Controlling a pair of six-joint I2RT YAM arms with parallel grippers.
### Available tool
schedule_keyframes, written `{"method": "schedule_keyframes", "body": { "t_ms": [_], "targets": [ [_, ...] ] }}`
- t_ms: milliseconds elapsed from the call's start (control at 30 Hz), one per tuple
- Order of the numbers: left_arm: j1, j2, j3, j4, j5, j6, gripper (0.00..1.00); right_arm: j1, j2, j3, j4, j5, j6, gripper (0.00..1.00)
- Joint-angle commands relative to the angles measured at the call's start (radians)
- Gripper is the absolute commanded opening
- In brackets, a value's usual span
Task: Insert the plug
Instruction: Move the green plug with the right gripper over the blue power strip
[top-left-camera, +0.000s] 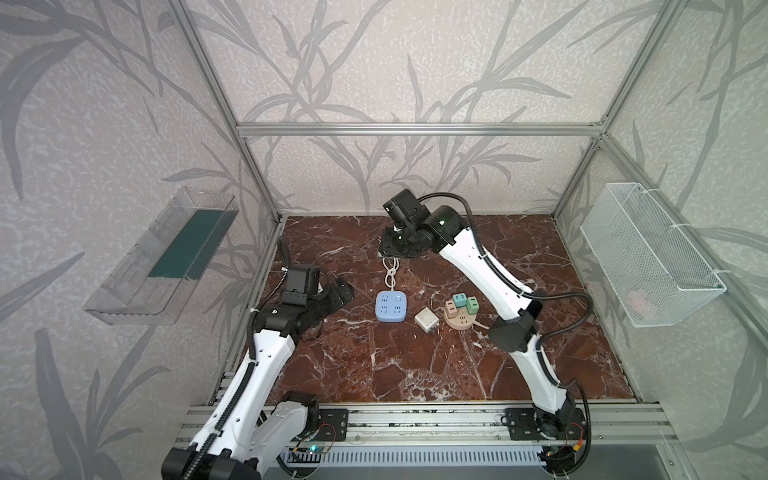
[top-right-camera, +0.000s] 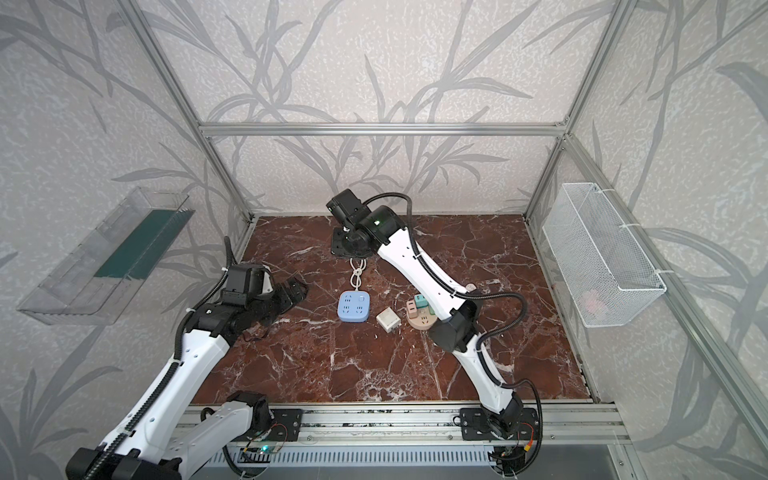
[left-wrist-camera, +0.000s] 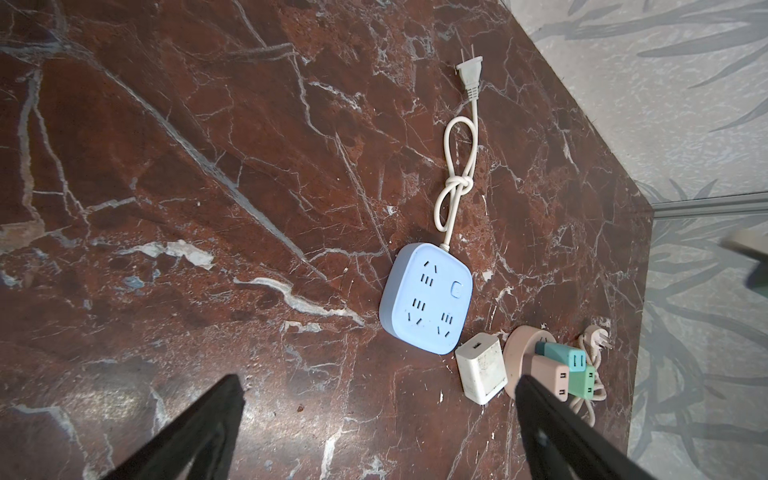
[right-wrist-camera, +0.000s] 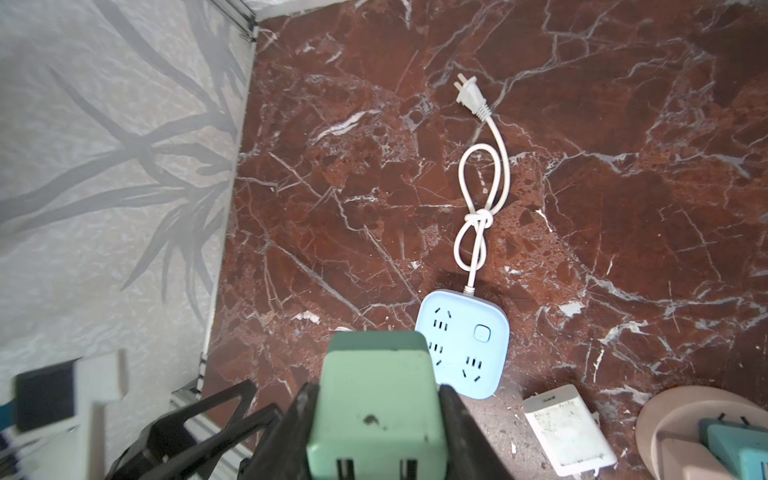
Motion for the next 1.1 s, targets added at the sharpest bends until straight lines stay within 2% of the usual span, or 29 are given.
{"method": "schedule_keyframes", "body": {
  "t_ms": [0,67,200,267,533,833,1067],
  "targets": [
    [0.01,-0.032,-0.01,-0.033,-0.026,0.042,0.99,0.017,0.082,0.136,-0.244,-0.001,0.052,0.0],
    [0.013,-0.042,-0.022,-0.031,-0.021,0.051,0.99,0.022,0.063,0.058,-0.199,0.001,0.067,0.0],
    [0.016,-0.058,-0.042,-0.027,-0.019,0.055,0.99,0.032,-0.04,-0.209,-0.039,0.046,0.094,0.0],
    [0.015,-0.058,-0.047,-0.024,-0.006,0.058,0.99,0.033,-0.059,-0.266,-0.003,0.051,0.107,0.0],
    [0.017,-0.061,-0.057,-0.018,0.034,0.065,0.99,0.05,0.053,-0.126,-0.1,0.051,0.129,0.0],
    [0.018,-0.088,-0.08,-0.029,0.045,0.069,0.99,0.055,0.038,-0.17,-0.082,0.099,0.193,0.0],
    [0.02,-0.103,-0.087,-0.03,0.05,0.07,0.99,0.057,0.044,-0.197,-0.06,0.086,0.204,0.0]
  ]
}}
